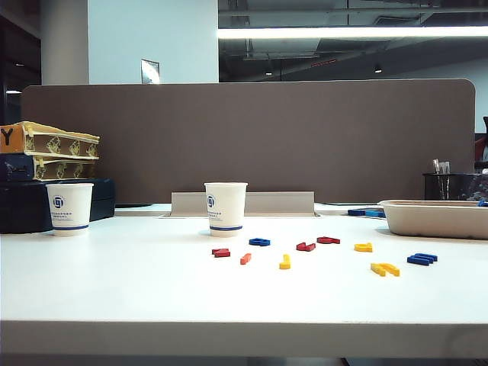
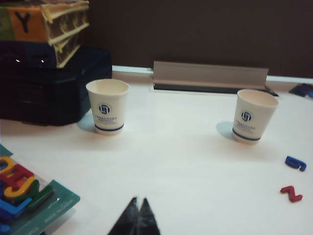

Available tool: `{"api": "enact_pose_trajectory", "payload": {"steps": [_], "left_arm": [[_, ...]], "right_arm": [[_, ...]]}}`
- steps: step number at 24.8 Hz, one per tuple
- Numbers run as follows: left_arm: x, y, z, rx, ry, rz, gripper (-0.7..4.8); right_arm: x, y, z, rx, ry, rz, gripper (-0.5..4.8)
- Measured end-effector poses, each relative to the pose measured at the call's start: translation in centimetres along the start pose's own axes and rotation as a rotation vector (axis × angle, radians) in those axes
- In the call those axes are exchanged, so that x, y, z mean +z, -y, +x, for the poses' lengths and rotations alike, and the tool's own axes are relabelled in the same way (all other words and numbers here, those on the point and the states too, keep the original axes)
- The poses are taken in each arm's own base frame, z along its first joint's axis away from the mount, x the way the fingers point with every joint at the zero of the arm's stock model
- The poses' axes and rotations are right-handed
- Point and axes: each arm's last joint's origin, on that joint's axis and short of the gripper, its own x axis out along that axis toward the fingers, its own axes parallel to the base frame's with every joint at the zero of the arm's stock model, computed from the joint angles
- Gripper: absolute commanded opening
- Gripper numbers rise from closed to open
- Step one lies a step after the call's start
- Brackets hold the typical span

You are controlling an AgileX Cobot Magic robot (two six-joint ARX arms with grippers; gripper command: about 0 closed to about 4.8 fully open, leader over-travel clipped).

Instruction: Pick up the letter "c" and put it in the paper cup.

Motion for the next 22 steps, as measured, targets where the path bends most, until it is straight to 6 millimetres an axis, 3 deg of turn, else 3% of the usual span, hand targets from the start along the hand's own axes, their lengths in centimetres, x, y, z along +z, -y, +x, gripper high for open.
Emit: {"api": "enact_pose_trajectory", "payload": {"steps": [12,22], "left_arm": [[-0.1,-0.3,-0.2,-0.080,-0.009,0.002,-0.06],[0.0,-2.0,0.0,0.054,-0.001,0.003,-0.05]], "right_arm": [[0.0,0.0,0.0,0.000,0.000,0.000,-0.01],[0.0,0.0,0.0,0.000,0.000,0.000,-0.01]]}}
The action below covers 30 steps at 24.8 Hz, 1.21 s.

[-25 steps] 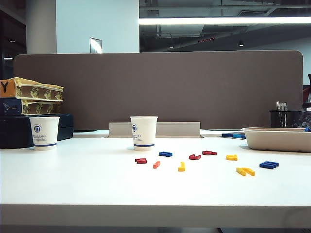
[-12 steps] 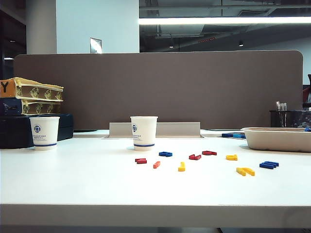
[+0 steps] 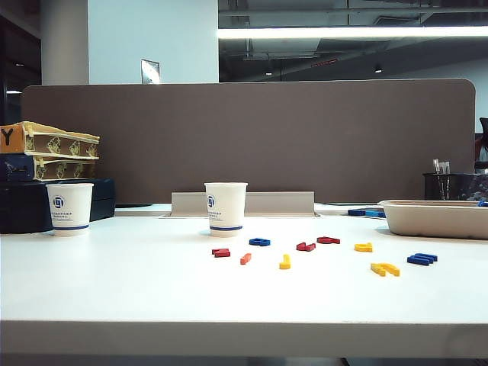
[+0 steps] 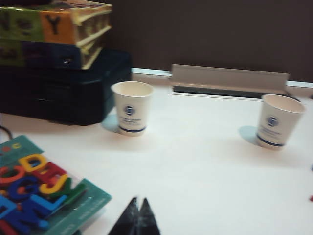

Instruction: Pick up the letter "c" and put it in the paper cup.

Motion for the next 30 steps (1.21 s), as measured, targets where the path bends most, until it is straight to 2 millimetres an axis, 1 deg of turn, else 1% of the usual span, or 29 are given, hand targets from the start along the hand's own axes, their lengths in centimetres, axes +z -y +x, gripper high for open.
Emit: {"api": "enact_pose_trajectory", "payload": {"steps": [6,30], "left_arm": [[0.04,-0.75,0.01,0.074,0.004,0.000,-0.05],[0.04,-0.73,0.01,0.059,0.003,0.000,-0.05]], "right_arm": [[0.00,0.00,0.00,0.000,0.000,0.000,-0.01],[0.00,0.00,0.00,0.000,0.000,0.000,-0.01]]}}
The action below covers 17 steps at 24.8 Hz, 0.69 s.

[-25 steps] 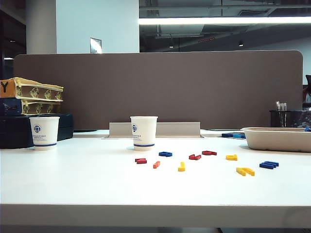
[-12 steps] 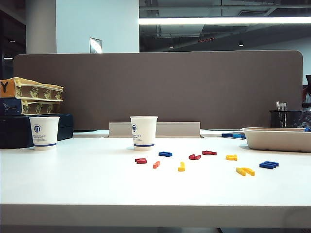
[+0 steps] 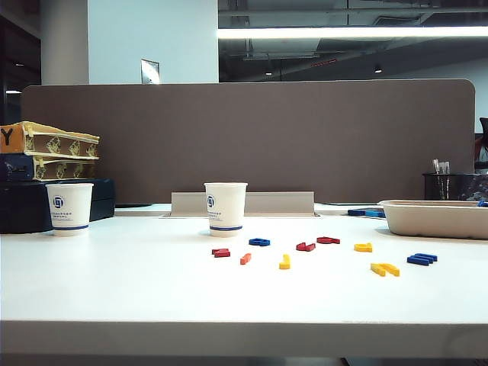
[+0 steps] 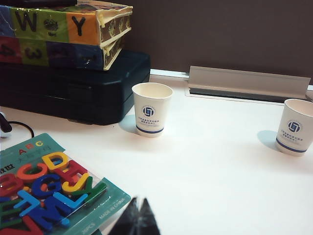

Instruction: Pick up the letter "c" and put it in the paper cup.

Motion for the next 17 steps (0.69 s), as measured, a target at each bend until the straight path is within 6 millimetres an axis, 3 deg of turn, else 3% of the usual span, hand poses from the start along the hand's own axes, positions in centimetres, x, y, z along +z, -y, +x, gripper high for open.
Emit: {"api": "enact_pose_trajectory", "payload": {"steps": [17], "left_arm": [[-0.01,0.00,0.00,0.000,-0.002,0.000,-0.05]], "right_arm": [[0.55,-0.22,-0.40,0.118,0.068,0.015,-0.01]]}}
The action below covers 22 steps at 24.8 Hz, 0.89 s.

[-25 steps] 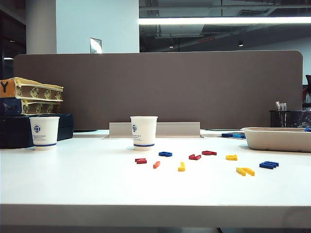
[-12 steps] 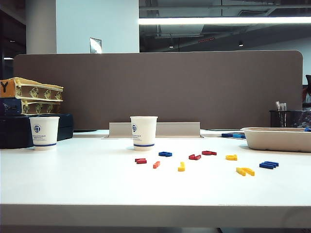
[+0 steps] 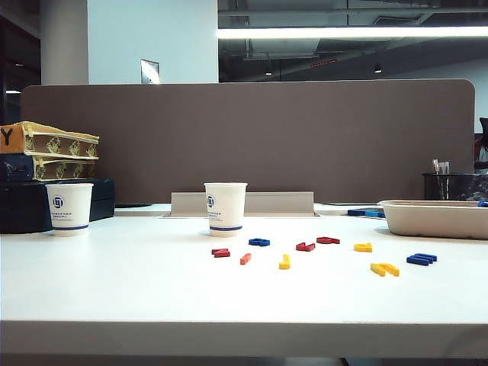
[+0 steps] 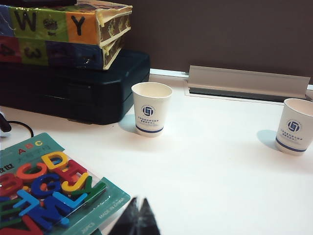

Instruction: Pick up the letter "c" and put it in the paper cup.

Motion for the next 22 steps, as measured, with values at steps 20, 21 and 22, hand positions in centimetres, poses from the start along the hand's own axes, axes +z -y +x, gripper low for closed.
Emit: {"api": "enact_pose_trajectory", "payload": {"steps": [20,21,22], "left_arm": [[0.0,0.0,0.0,0.000,0.000,0.000,-0.05],[0.0,0.0,0.0,0.000,0.000,0.000,-0.05],[0.0,0.0,0.0,0.000,0.000,0.000,-0.06]], "right_arm": [[0.0,1.1,0.1,-0.089,0.004,0.007,-0.01],[0.0,1.1,0.1,-0.089,0.004,0.007,-0.01],[0.0,1.1,0.1,-0.089,0.004,0.007,-0.01]]}}
